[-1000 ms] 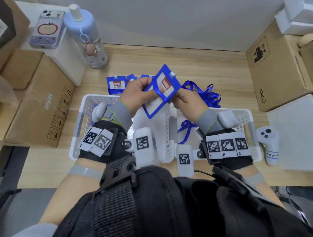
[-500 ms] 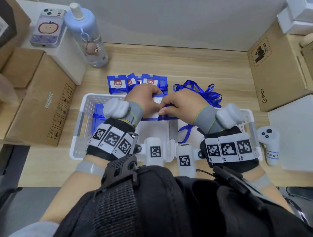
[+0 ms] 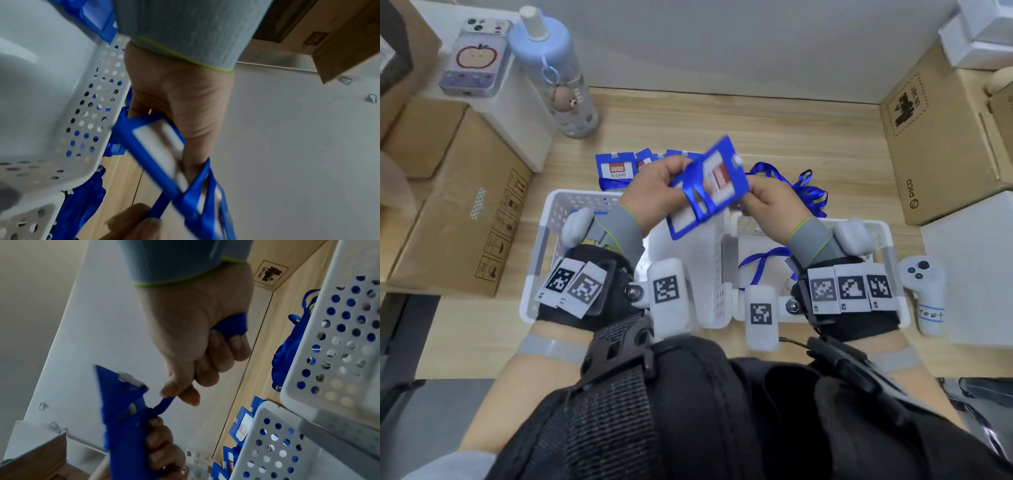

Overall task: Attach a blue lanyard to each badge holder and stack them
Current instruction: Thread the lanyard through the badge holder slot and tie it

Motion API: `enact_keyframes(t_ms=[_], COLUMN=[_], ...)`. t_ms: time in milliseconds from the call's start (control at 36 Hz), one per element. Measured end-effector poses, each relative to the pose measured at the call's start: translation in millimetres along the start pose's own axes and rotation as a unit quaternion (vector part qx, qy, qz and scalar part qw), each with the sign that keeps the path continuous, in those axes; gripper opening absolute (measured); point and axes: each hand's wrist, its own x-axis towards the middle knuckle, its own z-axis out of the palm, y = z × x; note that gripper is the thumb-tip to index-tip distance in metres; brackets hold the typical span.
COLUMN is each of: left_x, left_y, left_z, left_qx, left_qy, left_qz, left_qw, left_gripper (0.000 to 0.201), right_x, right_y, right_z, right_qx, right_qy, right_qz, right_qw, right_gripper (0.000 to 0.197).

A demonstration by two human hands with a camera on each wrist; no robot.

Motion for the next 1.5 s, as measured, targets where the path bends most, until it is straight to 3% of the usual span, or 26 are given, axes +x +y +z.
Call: enact_keyframes(t_ms=[56,111,278,417,556,667,833,944,1083,1167,1333,1417,1500], left_x=[3.9,6.6,10.1,10.2,8.5,8.4,7.9,8.2,8.6,9.0,10.3,8.3,5.0], left_y=[-2.3,-5.4,-15.5,-7.8,-0.4,0.0,-1.0,-0.1,0.7,-0.1,-5.6,-5.7,-4.5], left_z=[-1.1,-3.9,-4.9,-2.4,6.3,11.2,12.7,12.1,9.5,9.6,7.4,7.7,9.4], left_qx=[-0.018,0.028,0.172,0.241,0.261,0.279,0.268,0.268,0.257,0.245,0.157,0.11,0.094], left_qy=[0.076,0.117,0.147,0.131,0.105,0.12,0.134,0.132,0.135,0.135,0.15,0.152,0.138], left_qz=[-0.025,-0.041,-0.043,-0.022,-0.013,-0.009,-0.013,-0.007,-0.007,-0.005,-0.018,-0.011,0.002], left_qw=[0.997,0.992,0.973,0.961,0.959,0.953,0.954,0.954,0.957,0.96,0.976,0.982,0.986], left_gripper=[0.016,0.022,0.026,0.025,0.031,0.035,0.027,0.025,0.028,0.022,0.029,0.021,0.011], right_x=[-1.5,-3.2,-4.1,-0.2,4.2,7.5,9.4,12.9,17.0,19.2,17.1,13.4,12.0], right_y=[-1.7,-6.9,-20.6,-23.9,-25.4,-25.7,-28.4,-29.2,-30.3,-31.1,-37.1,-40.6,-43.7], right_z=[1.4,0.4,-8.7,-12.8,-10.4,-10.1,-7.2,-4.2,-3.4,-2.8,-1.1,-0.7,-0.1], right_qx=[-0.02,-0.037,-0.15,-0.168,-0.113,-0.07,-0.011,-0.008,-0.018,-0.021,0.048,0.052,-0.026], right_qy=[-0.028,-0.059,-0.108,-0.04,0.047,0.103,0.137,0.15,0.16,0.148,0.075,0.018,-0.015], right_qz=[-0.013,-0.022,-0.049,-0.055,-0.048,-0.035,-0.029,-0.022,-0.023,-0.028,-0.042,-0.038,-0.058], right_qw=[0.999,0.997,0.981,0.983,0.991,0.992,0.99,0.988,0.987,0.988,0.995,0.998,0.998], right_gripper=[0.025,0.024,0.023,0.017,0.016,0.011,0.016,0.03,0.031,0.023,0.022,0.033,0.049])
